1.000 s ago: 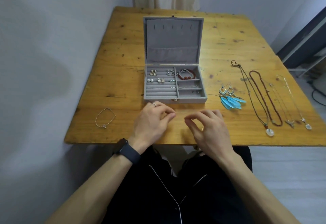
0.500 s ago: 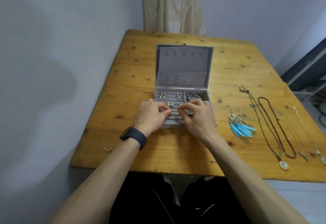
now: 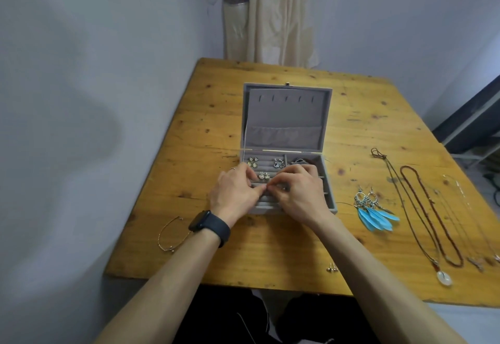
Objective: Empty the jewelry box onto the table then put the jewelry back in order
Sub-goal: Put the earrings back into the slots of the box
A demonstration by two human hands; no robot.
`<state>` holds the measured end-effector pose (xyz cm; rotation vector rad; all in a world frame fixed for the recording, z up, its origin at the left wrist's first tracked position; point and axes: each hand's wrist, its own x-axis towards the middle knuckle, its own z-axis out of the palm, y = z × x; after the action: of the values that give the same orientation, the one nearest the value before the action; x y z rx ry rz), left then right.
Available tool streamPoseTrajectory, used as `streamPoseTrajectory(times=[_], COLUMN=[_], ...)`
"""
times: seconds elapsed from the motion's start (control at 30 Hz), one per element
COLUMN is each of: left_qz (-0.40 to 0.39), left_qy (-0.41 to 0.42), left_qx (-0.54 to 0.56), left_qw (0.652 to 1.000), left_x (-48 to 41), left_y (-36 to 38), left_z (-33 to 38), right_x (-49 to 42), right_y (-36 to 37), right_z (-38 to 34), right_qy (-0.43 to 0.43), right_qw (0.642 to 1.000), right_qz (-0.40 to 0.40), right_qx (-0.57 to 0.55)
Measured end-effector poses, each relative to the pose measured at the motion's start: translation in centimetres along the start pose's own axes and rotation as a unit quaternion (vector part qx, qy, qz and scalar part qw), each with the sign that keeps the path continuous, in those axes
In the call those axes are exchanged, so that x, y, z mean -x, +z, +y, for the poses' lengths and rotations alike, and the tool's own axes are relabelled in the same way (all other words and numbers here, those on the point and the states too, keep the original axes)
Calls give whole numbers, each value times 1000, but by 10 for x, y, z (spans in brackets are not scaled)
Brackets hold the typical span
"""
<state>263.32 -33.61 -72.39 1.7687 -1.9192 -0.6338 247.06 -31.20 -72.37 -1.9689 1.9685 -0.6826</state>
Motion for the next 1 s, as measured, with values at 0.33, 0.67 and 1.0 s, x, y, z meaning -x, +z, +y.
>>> streamPoseTrajectory(times=[0.33, 0.67, 1.0], left_qz=[-41, -70, 28], left_qy=[-22, -7, 102], left_qx=[20, 81, 90], left_qw=[999, 994, 990], left_x=[-4, -1, 41], left_y=[-5, -12, -13], left_z=[5, 2, 5], right_x=[-6, 3, 80], right_y=[-1, -5, -46], right_z=[-8, -3, 30], right_qy=[23, 7, 30], right_qw=[999, 999, 983], right_qz=[11, 33, 148], right_qx=[28, -28, -106])
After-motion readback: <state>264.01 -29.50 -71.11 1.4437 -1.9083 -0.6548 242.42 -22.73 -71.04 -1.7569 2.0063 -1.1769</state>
